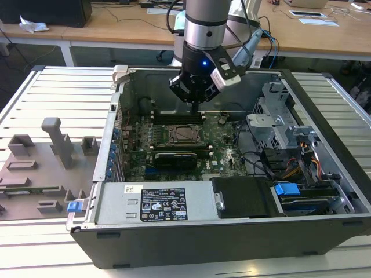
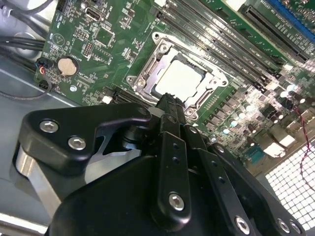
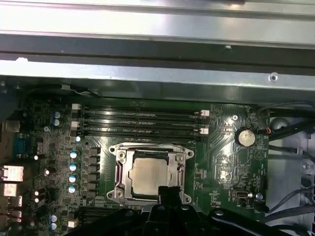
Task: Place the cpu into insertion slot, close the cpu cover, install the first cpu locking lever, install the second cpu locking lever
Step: 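Install the second cpu locking lever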
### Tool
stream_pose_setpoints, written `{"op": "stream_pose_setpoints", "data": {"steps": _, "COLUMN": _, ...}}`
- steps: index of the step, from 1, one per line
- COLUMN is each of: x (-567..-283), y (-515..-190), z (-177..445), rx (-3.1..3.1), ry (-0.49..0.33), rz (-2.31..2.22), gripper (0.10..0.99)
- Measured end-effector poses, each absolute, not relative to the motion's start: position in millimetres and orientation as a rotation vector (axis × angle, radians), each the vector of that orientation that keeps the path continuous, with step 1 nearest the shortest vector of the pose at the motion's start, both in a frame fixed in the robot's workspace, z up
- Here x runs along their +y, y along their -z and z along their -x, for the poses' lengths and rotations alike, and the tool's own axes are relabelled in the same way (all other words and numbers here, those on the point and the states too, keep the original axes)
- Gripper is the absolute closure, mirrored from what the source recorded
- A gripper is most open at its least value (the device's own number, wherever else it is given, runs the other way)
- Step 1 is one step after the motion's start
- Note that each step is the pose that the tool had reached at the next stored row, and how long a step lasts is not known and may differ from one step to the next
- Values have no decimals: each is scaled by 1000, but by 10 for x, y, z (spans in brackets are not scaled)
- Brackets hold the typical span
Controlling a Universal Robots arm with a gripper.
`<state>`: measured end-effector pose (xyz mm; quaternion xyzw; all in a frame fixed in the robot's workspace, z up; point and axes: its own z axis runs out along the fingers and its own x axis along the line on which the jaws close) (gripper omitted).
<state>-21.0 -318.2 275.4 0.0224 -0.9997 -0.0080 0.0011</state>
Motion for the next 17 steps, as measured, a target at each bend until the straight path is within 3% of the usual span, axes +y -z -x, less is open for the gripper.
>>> {"op": "stream_pose_setpoints", "data": {"steps": 17, "x": -3377, "y": -2753, "z": 210, "rx": -3138, "ry": 25, "rz": -71, "gripper": 980}}
